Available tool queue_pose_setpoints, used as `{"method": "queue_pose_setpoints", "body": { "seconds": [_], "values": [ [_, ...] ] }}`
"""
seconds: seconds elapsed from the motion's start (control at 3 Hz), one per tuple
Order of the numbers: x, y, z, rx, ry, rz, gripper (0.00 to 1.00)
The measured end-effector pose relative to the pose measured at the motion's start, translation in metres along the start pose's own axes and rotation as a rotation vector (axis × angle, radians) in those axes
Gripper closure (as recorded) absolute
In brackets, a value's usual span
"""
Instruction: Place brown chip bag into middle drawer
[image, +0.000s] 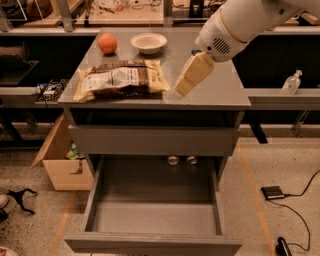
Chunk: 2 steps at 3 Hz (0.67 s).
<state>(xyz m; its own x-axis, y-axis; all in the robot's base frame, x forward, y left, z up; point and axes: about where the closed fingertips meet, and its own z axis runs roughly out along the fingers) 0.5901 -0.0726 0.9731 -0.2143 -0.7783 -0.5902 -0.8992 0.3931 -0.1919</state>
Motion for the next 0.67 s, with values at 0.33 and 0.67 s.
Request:
{"method": "queue_pose_setpoints", "body": {
  "seconds": [0.33, 0.67],
  "values": [
    [-0.018, -0.001, 0.016, 0.015, 0.005, -0.044, 0.00],
    [-0.050, -0.007, 0.039, 0.070, -0.005, -0.110, 0.00]
  ]
}}
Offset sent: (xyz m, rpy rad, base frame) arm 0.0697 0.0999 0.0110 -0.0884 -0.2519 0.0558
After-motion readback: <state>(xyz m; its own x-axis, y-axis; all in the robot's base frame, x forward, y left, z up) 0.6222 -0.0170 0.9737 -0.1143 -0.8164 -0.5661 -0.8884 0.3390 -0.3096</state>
